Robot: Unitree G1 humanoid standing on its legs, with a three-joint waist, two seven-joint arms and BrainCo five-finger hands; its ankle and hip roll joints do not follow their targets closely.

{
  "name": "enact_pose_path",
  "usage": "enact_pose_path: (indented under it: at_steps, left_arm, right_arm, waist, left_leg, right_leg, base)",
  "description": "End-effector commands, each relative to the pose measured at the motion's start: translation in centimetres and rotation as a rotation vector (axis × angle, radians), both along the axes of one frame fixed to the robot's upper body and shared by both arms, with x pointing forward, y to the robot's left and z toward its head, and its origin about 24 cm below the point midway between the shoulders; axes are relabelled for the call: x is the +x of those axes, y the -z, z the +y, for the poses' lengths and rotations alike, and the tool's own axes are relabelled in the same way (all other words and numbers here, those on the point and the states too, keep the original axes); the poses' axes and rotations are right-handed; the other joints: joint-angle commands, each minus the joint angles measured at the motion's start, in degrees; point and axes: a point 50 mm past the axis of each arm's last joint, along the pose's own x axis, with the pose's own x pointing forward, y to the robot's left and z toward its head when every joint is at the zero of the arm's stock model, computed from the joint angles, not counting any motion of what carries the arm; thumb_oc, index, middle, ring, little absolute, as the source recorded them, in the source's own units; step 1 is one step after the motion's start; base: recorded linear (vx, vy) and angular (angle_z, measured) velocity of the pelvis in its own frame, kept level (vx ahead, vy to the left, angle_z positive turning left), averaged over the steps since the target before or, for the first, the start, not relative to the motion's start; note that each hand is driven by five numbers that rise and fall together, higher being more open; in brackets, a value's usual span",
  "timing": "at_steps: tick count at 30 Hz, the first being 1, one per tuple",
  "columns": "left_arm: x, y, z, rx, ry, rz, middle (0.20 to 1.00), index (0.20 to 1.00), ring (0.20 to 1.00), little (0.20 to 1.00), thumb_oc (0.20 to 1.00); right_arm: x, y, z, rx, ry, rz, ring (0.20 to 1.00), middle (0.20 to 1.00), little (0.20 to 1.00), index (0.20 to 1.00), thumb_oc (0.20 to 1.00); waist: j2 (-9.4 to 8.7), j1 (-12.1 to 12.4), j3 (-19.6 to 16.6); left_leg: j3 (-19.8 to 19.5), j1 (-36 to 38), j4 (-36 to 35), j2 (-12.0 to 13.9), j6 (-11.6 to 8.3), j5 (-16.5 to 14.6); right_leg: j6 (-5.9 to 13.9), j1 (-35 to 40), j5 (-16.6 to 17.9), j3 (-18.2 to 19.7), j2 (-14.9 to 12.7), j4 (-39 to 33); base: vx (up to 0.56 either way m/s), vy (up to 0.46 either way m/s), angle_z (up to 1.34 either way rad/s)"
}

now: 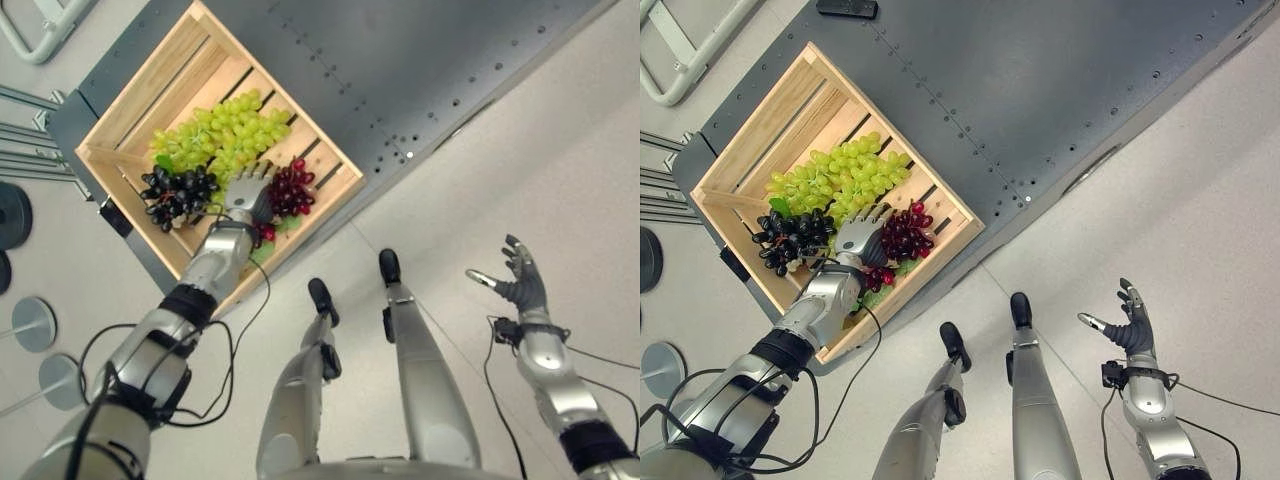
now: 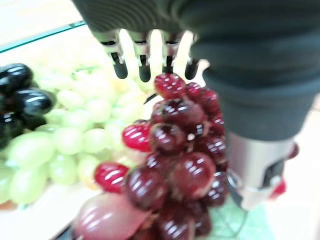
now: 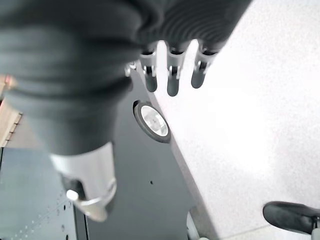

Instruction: Pick up the fruits from the basket on one side to the basket on the other side

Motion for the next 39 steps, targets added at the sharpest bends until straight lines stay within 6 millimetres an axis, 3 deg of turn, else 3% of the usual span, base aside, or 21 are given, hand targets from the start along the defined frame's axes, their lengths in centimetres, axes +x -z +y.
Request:
enact_pose_path:
  at_steps: [1, 10, 12, 13, 15, 30, 32, 33, 34, 35, 36, 39]
  left_arm:
    - [0.0, -0.3, 3.4, 0.048, -0.130, -0.015, 1.000, 1.000, 1.000, 1.000, 1.000]
    - [1.3, -1.4, 2.4, 0.082, -0.123, -0.015, 1.000, 1.000, 1.000, 1.000, 1.000]
    - [1.7, -2.0, 2.2, 0.101, -0.117, -0.016, 1.000, 1.000, 1.000, 1.000, 1.000]
    - [1.8, -2.0, 2.2, 0.100, -0.117, -0.016, 1.000, 1.000, 1.000, 1.000, 1.000]
    - [1.8, -1.7, 2.0, 0.104, -0.111, 0.006, 1.000, 1.000, 1.000, 1.000, 1.000]
    - [1.9, -0.1, -1.7, 0.094, -0.023, 0.058, 1.000, 1.000, 1.000, 1.000, 1.000]
    - [1.9, 0.2, -2.1, 0.104, -0.016, 0.072, 0.909, 0.909, 0.909, 0.909, 0.909]
    - [1.9, 0.4, -2.3, 0.110, -0.012, 0.083, 0.658, 0.658, 0.658, 0.658, 0.658]
    - [2.0, 0.5, -2.4, 0.108, -0.012, 0.088, 0.595, 0.595, 0.595, 0.595, 0.595]
    - [2.0, 0.5, -2.5, 0.104, -0.012, 0.089, 0.294, 0.294, 0.294, 0.294, 0.294]
    - [2.0, 0.6, -2.5, 0.108, -0.015, 0.092, 0.200, 0.200, 0.200, 0.200, 0.200]
    - [2.0, 0.9, -2.7, 0.113, -0.016, 0.106, 0.200, 0.200, 0.200, 0.200, 0.200]
  right_arm:
    - [0.0, -1.4, 0.2, 0.022, -0.018, -0.090, 1.000, 1.000, 1.000, 1.000, 1.000]
    - [0.1, -1.7, 0.4, 0.016, -0.046, -0.098, 1.000, 1.000, 1.000, 1.000, 1.000]
    - [0.0, -1.8, 0.4, 0.015, -0.053, -0.101, 1.000, 1.000, 1.000, 1.000, 1.000]
    - [0.0, -1.8, 0.3, 0.014, -0.053, -0.101, 1.000, 1.000, 1.000, 1.000, 1.000]
    - [-0.3, -1.8, 0.2, 0.018, -0.049, -0.102, 1.000, 1.000, 1.000, 1.000, 1.000]
    - [-1.1, -1.2, -0.3, 0.024, -0.026, -0.083, 1.000, 1.000, 1.000, 1.000, 1.000]
    - [-1.1, -1.2, -0.3, 0.021, -0.024, -0.084, 1.000, 1.000, 1.000, 1.000, 1.000]
    - [-1.1, -1.3, -0.4, 0.022, -0.021, -0.085, 1.000, 1.000, 1.000, 1.000, 1.000]
    - [-1.1, -1.3, -0.4, 0.025, -0.021, -0.089, 1.000, 1.000, 1.000, 1.000, 1.000]
    - [-1.1, -1.3, -0.3, 0.028, -0.022, -0.092, 1.000, 1.000, 1.000, 1.000, 1.000]
    - [-1.0, -1.3, -0.3, 0.028, -0.024, -0.092, 1.000, 1.000, 1.000, 1.000, 1.000]
    - [-0.9, -1.4, -0.2, 0.029, -0.027, -0.093, 1.000, 1.000, 1.000, 1.000, 1.000]
  waist:
    - [-1.10, -1.16, 0.60]
    - [-1.39, -1.81, 0.60]
    - [-1.19, -2.09, 0.35]
    - [-1.44, -2.23, 0.60]
    - [-1.32, -2.36, 0.36]
    - [-2.10, -3.12, 0.43]
    - [-2.15, -3.23, 0.49]
    - [-2.17, -3.23, 0.51]
    - [-2.18, -3.27, 0.52]
    - [-2.21, -3.24, 0.53]
    - [-2.25, -3.31, 0.52]
    - [-2.34, -3.33, 0.45]
  left_leg:
    - [-1.01, -5.26, 10.02, -1.73, 2.18, -5.77]
    - [-0.50, -6.73, 10.60, -1.45, 2.31, -5.82]
    - [-0.98, -6.57, 10.85, -1.39, 2.02, -7.52]
    - [-0.24, -7.27, 10.93, -1.31, 2.37, -6.00]
    - [-0.56, -7.36, 11.47, -1.10, 2.10, -7.88]
    - [-0.25, -8.91, 12.92, -0.84, 2.29, -8.70]
    - [-0.28, -9.01, 13.04, -0.86, 2.33, -8.82]
    - [-0.24, -9.06, 13.11, -0.85, 2.36, -8.88]
    - [-0.20, -9.10, 13.16, -0.84, 2.36, -8.92]
    - [-0.20, -9.11, 13.15, -0.83, 2.38, -8.94]
    - [-0.14, -9.16, 13.29, -0.78, 2.37, -8.98]
    - [-0.14, -9.43, 13.73, -0.65, 2.39, -9.13]
  right_leg:
    - [5.42, 6.05, 2.14, -0.26, -0.55, -8.33]
    - [5.59, 4.56, 2.55, 0.30, -0.33, -8.00]
    - [6.02, 4.50, 1.20, 0.79, -0.15, -7.77]
    - [5.67, 3.88, 2.71, 0.49, -0.27, -7.92]
    - [6.13, 3.98, 1.34, 1.00, 0.05, -7.74]
    - [6.03, 2.48, 1.47, 1.93, 0.63, -7.17]
    - [5.99, 2.33, 1.44, 1.92, 0.63, -7.04]
    - [5.98, 2.25, 1.40, 1.86, 0.64, -7.02]
    - [5.97, 2.22, 1.40, 1.93, 0.65, -7.00]
    - [5.96, 2.21, 1.40, 1.98, 0.70, -7.01]
    - [5.93, 2.19, 1.39, 1.99, 0.73, -6.96]
    - [5.90, 2.05, 1.42, 2.01, 0.77, -6.87]
  base:
    - [0.00, 0.000, 0.00]
    - [0.01, 0.004, -0.01]
    - [0.05, 0.029, -0.07]
    - [0.00, 0.013, -0.10]
    - [0.05, 0.021, -0.11]
    - [0.00, 0.000, -0.04]
    - [0.00, 0.000, 0.00]
    - [0.00, 0.000, 0.00]
    - [0.00, 0.000, 0.00]
    - [0.00, 0.000, 0.00]
    - [0.00, 0.000, 0.00]
    - [0.00, 0.000, 0.00]
